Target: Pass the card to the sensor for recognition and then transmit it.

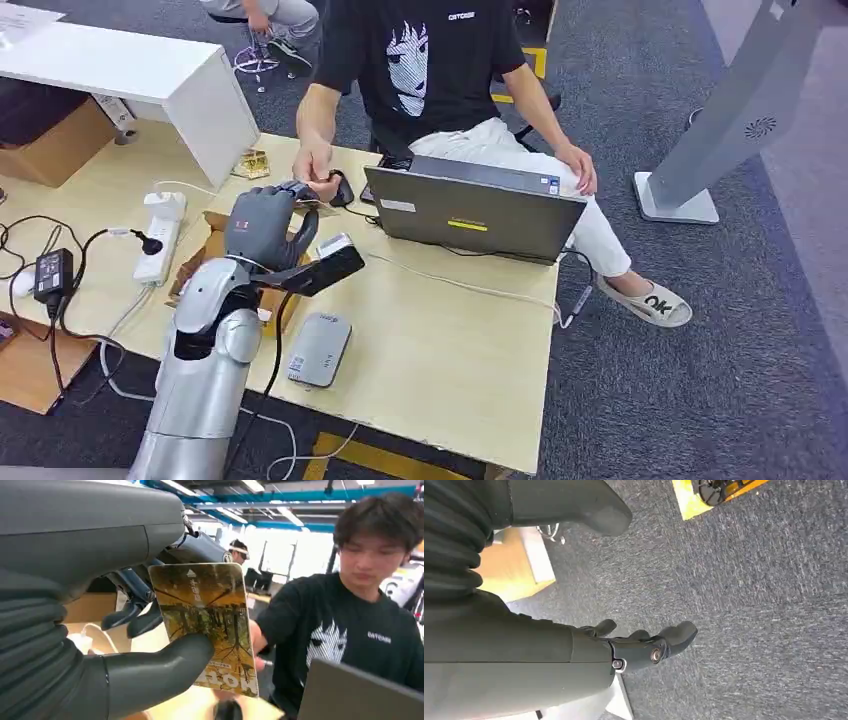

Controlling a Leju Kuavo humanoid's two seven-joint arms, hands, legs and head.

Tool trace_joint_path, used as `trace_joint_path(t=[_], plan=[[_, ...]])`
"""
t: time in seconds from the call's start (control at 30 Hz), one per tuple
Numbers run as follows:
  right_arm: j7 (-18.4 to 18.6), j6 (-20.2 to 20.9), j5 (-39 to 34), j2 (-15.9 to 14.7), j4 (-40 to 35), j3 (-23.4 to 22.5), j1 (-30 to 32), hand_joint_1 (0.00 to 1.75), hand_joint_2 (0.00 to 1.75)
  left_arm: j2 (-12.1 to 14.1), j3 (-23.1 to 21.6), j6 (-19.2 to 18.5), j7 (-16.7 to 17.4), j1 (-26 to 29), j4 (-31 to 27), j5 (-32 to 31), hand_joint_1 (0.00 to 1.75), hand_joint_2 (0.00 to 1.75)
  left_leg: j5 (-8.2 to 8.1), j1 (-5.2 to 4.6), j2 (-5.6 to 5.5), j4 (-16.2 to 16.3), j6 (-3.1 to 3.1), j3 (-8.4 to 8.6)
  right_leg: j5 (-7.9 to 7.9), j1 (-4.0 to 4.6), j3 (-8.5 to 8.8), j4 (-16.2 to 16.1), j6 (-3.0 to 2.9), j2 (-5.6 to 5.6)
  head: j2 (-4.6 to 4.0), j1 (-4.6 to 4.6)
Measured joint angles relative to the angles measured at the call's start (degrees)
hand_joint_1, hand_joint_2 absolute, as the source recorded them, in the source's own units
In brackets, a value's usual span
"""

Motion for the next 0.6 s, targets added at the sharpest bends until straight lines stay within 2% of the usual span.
trace_joint_path(t=[0.03,0.13,0.2,0.37,0.6], plan=[[0.20,0.07,0.18,0.00,-0.28,0.00,0.05,0.00,1.75,0.35,-0.48,-1.40,0.02,0.46,-0.39,0.24,1.75,1.75,0.00,0.00,0.00,0.00,0.00,0.00,0.00,0.00,0.00,0.00,0.00,0.00,0.00,0.00],[1.86,0.31,0.06,0.00,-1.82,0.00,0.52,0.00,1.75,1.44,-2.14,-7.96,3.74,2.82,-1.99,0.35,1.75,1.75,0.00,0.00,0.01,0.00,0.00,0.00,0.00,0.00,0.00,0.00,0.00,0.01,0.00,0.02],[1.86,1.20,0.06,0.00,-2.58,-0.17,0.78,0.00,1.75,2.56,-3.24,-9.63,4.98,4.90,-3.00,0.92,1.75,1.75,-0.01,0.00,0.02,0.00,0.00,-0.01,0.00,0.00,-0.01,0.00,0.00,0.02,0.00,0.02],[1.31,2.51,0.13,0.00,-3.78,-1.14,1.00,0.00,1.75,4.46,-3.78,-10.40,5.86,9.78,-4.09,1.90,1.75,1.75,-0.01,0.01,0.01,-0.01,0.00,0.00,-0.03,0.00,-0.04,0.00,0.00,0.01,0.00,0.02],[0.11,3.32,1.46,0.00,-4.68,-1.33,1.28,0.00,1.75,5.23,-3.78,-10.36,6.38,14.05,-4.17,1.40,1.75,1.75,-0.01,0.00,0.01,-0.02,0.00,-0.01,-0.03,0.00,-0.02,0.00,0.00,0.01,0.00,0.00]])
